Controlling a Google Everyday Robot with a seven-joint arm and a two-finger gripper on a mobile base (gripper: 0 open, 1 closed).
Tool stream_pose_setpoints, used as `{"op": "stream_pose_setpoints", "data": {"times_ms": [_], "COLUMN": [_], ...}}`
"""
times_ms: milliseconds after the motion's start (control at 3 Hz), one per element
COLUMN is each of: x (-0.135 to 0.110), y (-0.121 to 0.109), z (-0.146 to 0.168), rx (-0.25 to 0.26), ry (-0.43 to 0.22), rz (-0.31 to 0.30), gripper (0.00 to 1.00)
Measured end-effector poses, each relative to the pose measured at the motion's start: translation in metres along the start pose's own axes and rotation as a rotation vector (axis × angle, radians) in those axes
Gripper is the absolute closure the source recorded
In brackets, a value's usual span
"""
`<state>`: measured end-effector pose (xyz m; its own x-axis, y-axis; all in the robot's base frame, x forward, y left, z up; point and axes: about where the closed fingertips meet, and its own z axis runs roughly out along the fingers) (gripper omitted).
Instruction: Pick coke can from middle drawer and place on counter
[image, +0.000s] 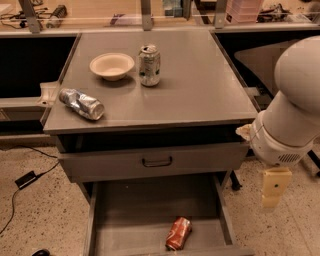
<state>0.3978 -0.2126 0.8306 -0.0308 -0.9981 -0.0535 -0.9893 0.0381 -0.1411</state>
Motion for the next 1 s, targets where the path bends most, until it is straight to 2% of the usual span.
{"op": "stream_pose_setpoints", "data": {"times_ms": [333,667,1000], "x": [-0.032,-0.035,-0.045], "y": [0.001,0.001,0.000], "z": [0.012,0.037,0.044], "rx": [0.128,0.150,0.135], "ry": [0.170,0.225,0.234], "rz": [-0.319,-0.408,-0.445], "gripper": [0.00,0.00,0.00]}}
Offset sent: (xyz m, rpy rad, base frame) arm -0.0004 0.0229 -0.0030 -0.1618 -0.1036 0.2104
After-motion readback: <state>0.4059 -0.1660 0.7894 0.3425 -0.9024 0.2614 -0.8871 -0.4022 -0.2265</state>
